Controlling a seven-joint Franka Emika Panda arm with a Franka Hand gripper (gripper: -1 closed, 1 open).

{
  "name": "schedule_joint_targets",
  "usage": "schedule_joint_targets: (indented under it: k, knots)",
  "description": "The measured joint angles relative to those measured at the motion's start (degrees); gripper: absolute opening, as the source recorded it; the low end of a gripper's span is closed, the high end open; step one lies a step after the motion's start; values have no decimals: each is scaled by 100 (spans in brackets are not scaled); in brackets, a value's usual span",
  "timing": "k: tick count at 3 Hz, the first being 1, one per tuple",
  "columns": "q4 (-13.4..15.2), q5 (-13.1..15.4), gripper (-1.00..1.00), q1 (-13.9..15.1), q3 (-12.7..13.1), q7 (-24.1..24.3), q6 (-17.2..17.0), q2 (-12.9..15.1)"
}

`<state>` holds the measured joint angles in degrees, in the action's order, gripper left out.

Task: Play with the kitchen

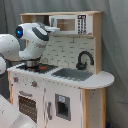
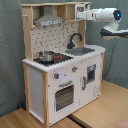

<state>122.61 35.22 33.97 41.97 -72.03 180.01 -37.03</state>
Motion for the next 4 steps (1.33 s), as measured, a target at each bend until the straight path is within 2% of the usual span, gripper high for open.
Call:
schedule_joint_targets:
  k: [1,2,3,4]
  knots:
    - [1,0,100,0,-1,0,0,-9]
    - [-9,-5,100,-18,-262,13,121,-521]
    - [-13,-9,100,-108,-418,202,136,-1093]
    - [-22,-11,100,-67,-424,575,114,-1607]
